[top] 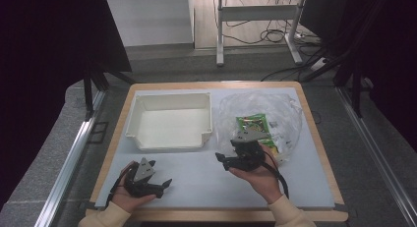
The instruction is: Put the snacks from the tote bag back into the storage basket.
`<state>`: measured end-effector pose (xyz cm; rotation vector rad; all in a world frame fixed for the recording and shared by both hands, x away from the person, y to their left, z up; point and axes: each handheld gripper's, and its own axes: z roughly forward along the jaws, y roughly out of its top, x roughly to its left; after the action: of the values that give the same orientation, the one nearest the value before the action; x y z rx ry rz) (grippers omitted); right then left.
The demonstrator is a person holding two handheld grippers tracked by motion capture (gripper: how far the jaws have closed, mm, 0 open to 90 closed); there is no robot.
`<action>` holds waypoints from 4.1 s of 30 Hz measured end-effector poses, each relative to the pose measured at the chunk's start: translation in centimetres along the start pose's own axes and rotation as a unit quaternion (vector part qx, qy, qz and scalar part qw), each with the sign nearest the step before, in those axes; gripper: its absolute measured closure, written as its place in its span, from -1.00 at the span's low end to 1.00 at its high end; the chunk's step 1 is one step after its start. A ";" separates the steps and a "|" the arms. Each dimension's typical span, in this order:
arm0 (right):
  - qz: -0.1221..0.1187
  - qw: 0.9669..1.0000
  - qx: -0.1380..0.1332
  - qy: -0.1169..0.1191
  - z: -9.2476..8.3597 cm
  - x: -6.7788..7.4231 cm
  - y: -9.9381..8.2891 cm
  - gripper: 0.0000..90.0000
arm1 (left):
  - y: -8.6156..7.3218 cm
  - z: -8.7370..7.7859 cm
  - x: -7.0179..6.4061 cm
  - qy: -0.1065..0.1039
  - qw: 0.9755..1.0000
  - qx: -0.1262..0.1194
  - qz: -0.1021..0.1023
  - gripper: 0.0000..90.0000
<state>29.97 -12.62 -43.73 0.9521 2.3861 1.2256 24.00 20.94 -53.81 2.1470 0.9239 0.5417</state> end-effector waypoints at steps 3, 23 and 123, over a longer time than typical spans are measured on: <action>0.001 1.000 0.000 -0.001 -0.1 -0.1 0.0 -0.33 | 0.0 0.0 0.0 0.000 1.000 -0.002 -0.001 -0.72; 0.027 0.999 0.005 -0.022 -0.6 -1.8 0.8 -0.32 | 0.0 0.1 -0.1 -0.003 1.000 0.002 0.003 -0.72; 0.168 0.973 0.070 -0.145 0.3 -17.8 -0.1 -0.21 | 0.0 0.2 -0.1 -0.008 1.000 0.009 0.003 -0.72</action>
<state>43.19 -24.47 -44.69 1.5164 2.1584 0.9470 24.08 20.76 -53.96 2.1671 0.9170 0.5201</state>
